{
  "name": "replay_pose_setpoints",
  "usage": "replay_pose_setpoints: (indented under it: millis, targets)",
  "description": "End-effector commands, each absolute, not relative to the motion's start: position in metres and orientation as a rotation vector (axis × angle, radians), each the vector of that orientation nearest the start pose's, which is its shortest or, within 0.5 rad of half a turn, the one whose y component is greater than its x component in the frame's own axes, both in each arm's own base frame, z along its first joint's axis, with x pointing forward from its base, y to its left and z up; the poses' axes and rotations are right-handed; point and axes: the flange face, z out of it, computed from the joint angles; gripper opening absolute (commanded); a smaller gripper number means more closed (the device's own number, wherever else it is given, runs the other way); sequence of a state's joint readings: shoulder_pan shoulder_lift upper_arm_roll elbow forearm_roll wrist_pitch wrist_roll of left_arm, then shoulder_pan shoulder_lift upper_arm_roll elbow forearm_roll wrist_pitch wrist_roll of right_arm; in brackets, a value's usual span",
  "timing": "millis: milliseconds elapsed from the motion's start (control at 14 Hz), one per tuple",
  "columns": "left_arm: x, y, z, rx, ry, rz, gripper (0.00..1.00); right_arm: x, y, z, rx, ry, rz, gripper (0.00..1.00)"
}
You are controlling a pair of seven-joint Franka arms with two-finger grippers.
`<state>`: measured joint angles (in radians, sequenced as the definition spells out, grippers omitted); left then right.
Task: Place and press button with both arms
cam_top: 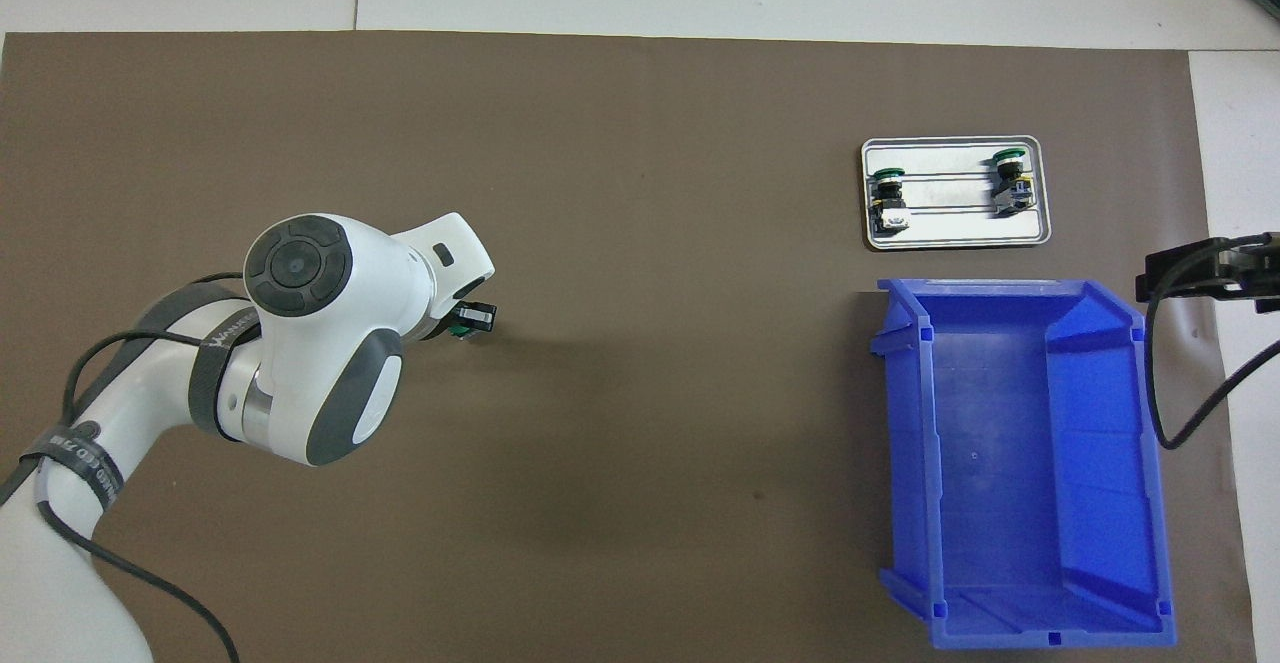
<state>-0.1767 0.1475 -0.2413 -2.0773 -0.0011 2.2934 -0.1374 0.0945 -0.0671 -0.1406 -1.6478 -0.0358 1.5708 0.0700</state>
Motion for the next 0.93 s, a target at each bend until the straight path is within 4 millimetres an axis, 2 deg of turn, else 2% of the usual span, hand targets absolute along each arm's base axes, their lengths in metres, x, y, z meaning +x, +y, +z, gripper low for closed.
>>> replay_pose_setpoints:
  millis: [0,143,215,286,358,429,716,859]
  targets:
    - [0.524,-0.231,0.346,-3.141,0.444,-0.059,0.0,0.527,-0.036,0.623,-3.17,0.161,-0.001,1.0]
    - [0.527,-0.23,0.366,-3.133,0.445,-0.045,0.0,0.526,-0.036,0.624,-3.17,0.163,-0.004,1.0]
    - [0.53,-0.23,0.385,-3.128,0.446,-0.038,0.16,0.527,-0.036,0.623,-3.17,0.163,-0.004,1.0]
    - [0.531,-0.23,0.395,-3.125,0.448,-0.044,0.58,0.527,-0.036,0.623,-3.17,0.163,-0.004,1.0]
    - [0.53,-0.229,0.408,-3.125,0.445,-0.075,0.95,0.527,-0.036,0.623,-3.17,0.163,-0.004,1.0]
    - [0.529,-0.223,0.42,-3.124,0.428,-0.093,1.0,0.527,-0.036,0.623,-3.17,0.163,-0.004,1.0]
    - [0.536,-0.189,0.447,-3.122,0.355,-0.136,1.0,0.53,-0.033,0.621,-3.157,0.127,-0.006,1.0]
    - [0.544,-0.163,0.457,-3.111,0.384,-0.129,1.0,0.535,-0.021,0.621,-3.147,0.11,-0.021,1.0]
